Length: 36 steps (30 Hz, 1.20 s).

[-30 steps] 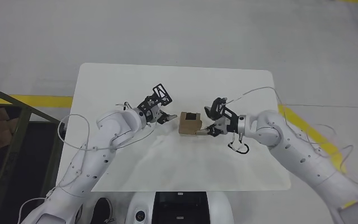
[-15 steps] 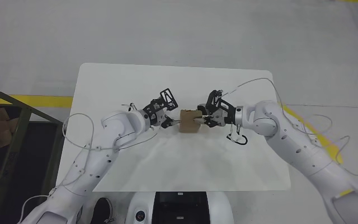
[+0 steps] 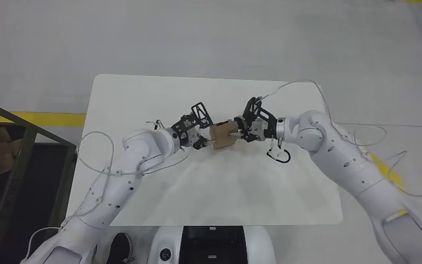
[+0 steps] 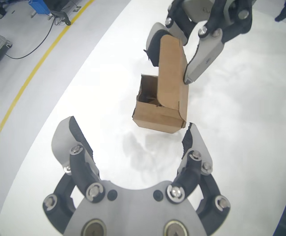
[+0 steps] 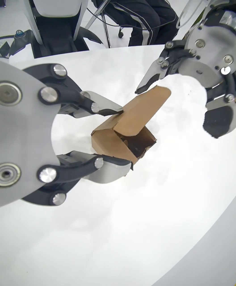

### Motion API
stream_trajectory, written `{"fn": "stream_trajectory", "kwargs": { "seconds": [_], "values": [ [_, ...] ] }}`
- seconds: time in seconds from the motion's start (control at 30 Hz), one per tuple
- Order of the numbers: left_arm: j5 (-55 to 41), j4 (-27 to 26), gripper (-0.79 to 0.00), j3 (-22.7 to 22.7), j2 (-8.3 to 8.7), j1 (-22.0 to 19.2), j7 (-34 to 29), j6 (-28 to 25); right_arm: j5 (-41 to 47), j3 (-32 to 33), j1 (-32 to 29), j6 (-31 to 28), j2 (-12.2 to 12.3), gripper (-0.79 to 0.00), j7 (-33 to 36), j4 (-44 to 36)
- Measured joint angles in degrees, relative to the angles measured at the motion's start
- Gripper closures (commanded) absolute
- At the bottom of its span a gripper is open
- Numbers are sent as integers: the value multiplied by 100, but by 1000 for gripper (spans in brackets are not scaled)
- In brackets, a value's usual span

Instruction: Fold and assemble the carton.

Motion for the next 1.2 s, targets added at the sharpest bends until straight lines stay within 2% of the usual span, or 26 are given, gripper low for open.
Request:
{"fn": "stream_trajectory", "kwargs": {
  "seconds": [0.2,0.33,0.57,0.8,1.0,1.2],
  "values": [
    [-600,135,-785,-579,63,119,220,-69,-226,87,-3,45,-57,-372,-220,50],
    [-661,327,-785,-616,61,69,229,-22,-361,198,-96,93,-49,-382,-350,3],
    [-181,905,-785,-121,-56,-499,-5,369,-671,356,-240,83,-24,-391,-397,-232],
    [-21,1719,-785,277,-250,-1180,119,1262,-851,472,-383,11,-13,-385,-342,-378],
    [249,2278,-785,923,-452,-1672,86,1286,-835,539,-412,-87,-39,-385,-325,-316],
    [131,2783,-785,1228,-605,-1889,260,1255,-887,620,-482,-180,-49,-388,-353,-326]
  ]
}}
